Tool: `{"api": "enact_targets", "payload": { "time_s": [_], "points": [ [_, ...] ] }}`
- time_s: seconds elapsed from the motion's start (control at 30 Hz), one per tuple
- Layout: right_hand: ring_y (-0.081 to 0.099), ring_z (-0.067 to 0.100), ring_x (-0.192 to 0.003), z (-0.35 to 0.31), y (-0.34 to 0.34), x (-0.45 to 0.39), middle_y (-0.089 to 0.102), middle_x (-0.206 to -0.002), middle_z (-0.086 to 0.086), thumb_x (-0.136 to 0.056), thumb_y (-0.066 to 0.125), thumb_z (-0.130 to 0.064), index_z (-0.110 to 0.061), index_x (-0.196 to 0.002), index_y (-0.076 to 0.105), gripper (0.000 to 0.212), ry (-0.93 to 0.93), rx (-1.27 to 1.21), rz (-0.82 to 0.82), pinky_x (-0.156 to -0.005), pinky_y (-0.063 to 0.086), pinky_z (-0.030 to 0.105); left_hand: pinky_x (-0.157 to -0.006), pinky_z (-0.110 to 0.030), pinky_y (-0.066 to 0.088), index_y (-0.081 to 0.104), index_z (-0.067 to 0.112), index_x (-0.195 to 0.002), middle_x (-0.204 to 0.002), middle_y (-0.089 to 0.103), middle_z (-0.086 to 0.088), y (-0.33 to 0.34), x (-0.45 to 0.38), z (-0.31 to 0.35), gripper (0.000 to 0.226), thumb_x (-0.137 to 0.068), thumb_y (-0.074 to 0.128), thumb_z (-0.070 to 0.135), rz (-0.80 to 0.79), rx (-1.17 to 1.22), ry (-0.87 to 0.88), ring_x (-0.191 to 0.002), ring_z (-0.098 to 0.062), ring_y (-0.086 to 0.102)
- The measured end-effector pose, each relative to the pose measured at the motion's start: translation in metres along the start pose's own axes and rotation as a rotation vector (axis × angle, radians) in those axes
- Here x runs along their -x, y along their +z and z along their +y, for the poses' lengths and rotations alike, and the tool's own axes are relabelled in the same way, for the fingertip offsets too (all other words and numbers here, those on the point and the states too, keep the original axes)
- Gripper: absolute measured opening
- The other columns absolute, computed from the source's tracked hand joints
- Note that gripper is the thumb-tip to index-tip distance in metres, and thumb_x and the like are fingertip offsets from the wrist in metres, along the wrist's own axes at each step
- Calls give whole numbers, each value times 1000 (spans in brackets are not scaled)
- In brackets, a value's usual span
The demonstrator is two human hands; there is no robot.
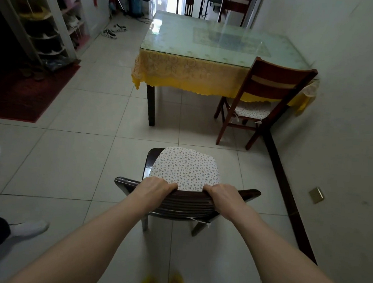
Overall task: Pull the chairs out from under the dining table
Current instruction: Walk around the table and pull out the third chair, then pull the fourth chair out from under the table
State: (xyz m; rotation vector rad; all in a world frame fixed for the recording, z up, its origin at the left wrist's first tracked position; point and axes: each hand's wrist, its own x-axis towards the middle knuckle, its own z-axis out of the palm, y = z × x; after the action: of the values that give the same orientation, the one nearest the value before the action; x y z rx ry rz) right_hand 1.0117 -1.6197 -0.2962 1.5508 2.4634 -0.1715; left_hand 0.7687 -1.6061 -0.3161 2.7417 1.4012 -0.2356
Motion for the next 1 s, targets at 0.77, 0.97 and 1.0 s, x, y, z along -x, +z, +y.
{"api": "enact_targets", "payload": {
  "time_s": [0.77,0.97,1.0],
  "points": [
    [60,24,-96,-11,-13,9,67,-105,1,-72,48,-80,-28,-114,60,67,114,-251,-205,-75,48,37,-85,-39,48,52,30,-130,-119,65,-4,-20,4,1,77,-75,39,82,-210,240,-52,-108,-26,59],
    [54,22,-120,6,-52,2,57,-136,-1,-89,30,-71,-27,-134,51,66,141,-262,57,-95,46,43,-93,-41,47,48,28,-137,-133,60,-2,-73,-34,2,73,-87,23,75,6,244,-49,-119,-23,56],
    [55,23,-119,16,-61,1,57,-135,0,-91,34,-66,-26,-134,51,61,144,-230,109,-94,47,44,-91,-40,48,48,27,-136,-132,60,-1,-84,-44,5,68,-89,26,72,42,227,-39,-117,-22,57]
  ]
}}
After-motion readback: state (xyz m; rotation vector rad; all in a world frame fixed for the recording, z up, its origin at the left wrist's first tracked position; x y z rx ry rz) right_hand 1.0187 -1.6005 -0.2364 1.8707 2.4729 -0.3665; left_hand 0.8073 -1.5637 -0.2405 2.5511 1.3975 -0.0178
